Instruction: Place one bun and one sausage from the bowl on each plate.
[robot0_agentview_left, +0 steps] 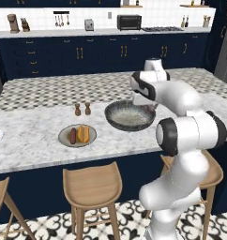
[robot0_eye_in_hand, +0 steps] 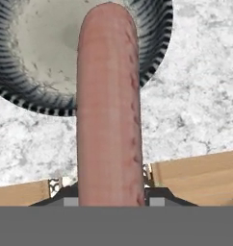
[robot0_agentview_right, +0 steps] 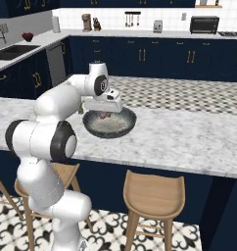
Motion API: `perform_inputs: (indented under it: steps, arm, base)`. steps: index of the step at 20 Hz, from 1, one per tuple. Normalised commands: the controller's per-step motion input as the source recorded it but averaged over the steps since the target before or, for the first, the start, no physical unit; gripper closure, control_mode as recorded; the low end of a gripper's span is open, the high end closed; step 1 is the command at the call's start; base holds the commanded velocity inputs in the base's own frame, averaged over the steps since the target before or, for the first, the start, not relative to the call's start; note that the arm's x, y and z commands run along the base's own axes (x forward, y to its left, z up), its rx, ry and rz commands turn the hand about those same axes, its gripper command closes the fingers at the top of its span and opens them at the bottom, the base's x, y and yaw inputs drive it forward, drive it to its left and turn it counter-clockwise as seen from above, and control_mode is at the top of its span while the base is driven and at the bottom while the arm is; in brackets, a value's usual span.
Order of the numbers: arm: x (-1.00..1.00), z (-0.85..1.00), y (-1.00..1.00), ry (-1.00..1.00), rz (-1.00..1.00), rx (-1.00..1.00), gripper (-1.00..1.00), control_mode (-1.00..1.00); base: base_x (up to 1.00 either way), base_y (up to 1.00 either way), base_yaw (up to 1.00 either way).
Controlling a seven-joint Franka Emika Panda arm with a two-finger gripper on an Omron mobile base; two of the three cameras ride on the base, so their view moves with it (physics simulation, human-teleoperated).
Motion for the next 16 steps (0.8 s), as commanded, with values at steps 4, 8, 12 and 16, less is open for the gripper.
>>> perform_inputs:
  steps: [4, 8, 12, 16]
  arm:
    - [-1.0, 0.36, 0.02, 0.0, -0.2, 0.08, 1.0, -1.0]
    - [-0.98, 0.11, 0.17, 0.0, -0.04, 0.03, 1.0, -1.0]
    - [-0.95, 0.0, 0.25, 0.0, 0.0, 0.0, 1.0, -1.0]
    - [-0.65, 0.0, 0.13, 0.0, 0.05, 0.0, 1.0, -1.0]
  base:
    - [0.0, 0.0, 0.0]
    - [0.0, 0.0, 0.0]
    - [0.0, 0.0, 0.0]
    - [0.0, 0.0, 0.0]
